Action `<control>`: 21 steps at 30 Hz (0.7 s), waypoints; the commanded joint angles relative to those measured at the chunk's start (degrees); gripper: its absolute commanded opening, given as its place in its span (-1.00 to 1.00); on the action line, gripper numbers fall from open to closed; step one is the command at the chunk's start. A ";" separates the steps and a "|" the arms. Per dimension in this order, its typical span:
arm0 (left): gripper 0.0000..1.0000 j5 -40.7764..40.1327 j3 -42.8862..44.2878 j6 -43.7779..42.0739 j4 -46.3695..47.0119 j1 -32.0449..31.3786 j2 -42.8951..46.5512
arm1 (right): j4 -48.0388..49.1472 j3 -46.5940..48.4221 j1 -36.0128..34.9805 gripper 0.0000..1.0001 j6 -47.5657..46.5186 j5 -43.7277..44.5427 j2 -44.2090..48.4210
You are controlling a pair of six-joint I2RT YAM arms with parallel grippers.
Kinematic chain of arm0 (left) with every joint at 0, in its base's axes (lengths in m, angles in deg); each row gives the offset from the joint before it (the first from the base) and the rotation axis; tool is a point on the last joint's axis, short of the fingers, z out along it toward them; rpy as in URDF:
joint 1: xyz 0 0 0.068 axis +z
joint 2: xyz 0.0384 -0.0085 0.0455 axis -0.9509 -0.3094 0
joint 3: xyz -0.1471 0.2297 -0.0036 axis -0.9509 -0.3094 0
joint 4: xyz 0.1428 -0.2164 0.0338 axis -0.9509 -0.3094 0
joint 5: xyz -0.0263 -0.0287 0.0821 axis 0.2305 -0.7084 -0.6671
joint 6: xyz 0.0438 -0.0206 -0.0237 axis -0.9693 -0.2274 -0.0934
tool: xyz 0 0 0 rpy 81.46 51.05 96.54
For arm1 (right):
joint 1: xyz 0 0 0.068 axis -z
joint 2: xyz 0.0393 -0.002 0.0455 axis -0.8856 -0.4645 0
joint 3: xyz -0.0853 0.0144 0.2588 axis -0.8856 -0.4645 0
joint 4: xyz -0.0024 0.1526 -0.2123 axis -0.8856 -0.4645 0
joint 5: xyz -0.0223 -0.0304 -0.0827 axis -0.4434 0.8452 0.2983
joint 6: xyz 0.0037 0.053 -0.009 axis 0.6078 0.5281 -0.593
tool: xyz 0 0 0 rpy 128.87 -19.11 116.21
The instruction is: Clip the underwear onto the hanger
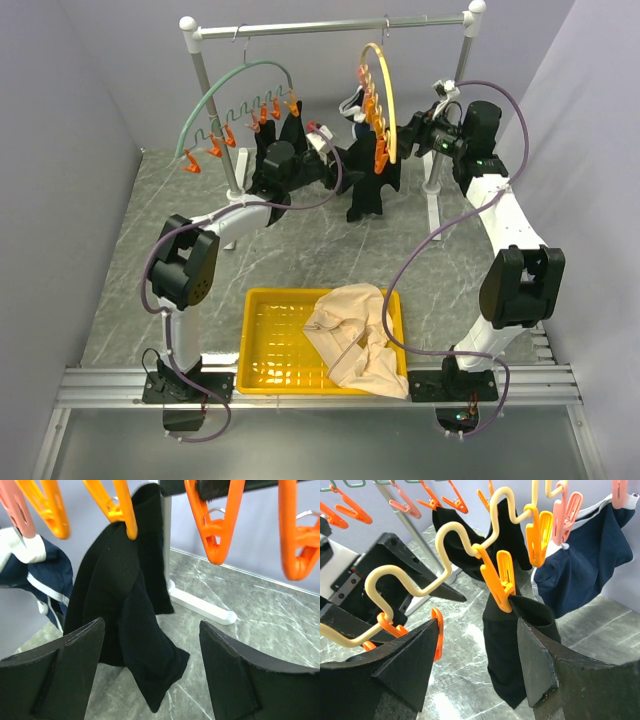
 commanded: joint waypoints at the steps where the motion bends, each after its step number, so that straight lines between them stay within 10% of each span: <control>1: 0.64 -0.83 -0.14 -2.14 0.92 0.20 3.06 | -0.14 2.45 0.34 0.42 -1.17 0.18 2.99; 21: 0.65 4.61 -8.30 0.23 4.26 2.84 9.02 | -5.94 2.36 3.15 0.38 -2.67 -0.70 6.77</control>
